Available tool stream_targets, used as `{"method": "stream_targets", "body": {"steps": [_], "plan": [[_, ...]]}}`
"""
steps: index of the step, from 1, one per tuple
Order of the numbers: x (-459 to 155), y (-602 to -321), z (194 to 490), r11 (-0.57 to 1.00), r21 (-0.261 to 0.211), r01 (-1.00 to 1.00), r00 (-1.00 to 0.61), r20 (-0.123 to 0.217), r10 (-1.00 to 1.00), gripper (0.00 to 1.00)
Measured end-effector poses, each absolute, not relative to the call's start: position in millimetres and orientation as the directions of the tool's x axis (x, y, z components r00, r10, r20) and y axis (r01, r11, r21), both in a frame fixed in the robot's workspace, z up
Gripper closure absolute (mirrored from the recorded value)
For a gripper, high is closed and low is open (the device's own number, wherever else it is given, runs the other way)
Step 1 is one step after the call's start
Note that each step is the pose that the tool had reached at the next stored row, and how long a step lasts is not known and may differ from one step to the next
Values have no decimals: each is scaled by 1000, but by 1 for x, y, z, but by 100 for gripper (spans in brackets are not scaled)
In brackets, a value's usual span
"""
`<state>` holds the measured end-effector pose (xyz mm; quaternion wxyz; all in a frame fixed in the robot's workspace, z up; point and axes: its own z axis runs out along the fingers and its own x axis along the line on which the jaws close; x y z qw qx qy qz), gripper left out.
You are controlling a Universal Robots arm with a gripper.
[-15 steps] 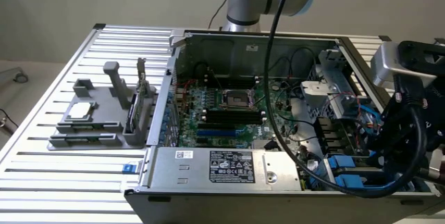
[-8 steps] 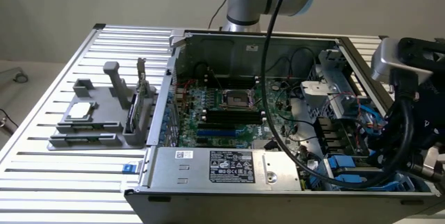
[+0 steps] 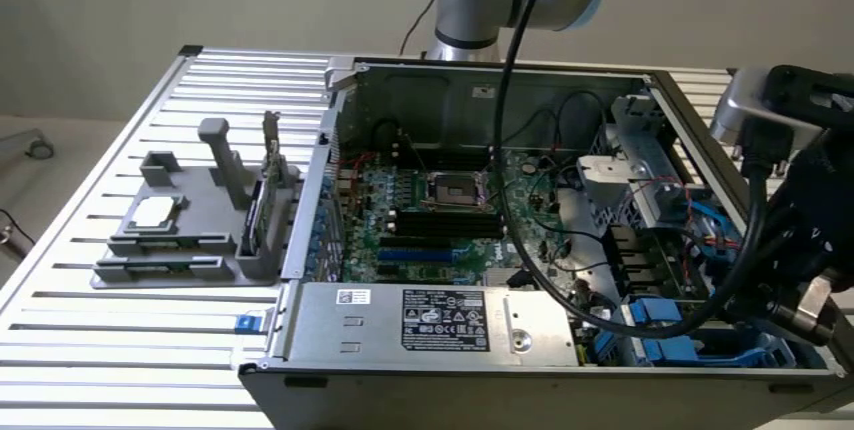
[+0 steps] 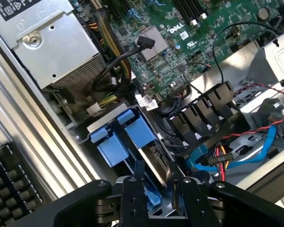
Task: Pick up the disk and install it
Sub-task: 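Insert the first disk wire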
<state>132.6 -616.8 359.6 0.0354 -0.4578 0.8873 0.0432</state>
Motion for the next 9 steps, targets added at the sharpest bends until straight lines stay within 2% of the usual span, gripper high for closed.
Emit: {"method": "stream_targets", "body": {"steps": [9], "plan": [[133, -617, 360, 696, 44, -717, -696, -103, -711, 67]]}}
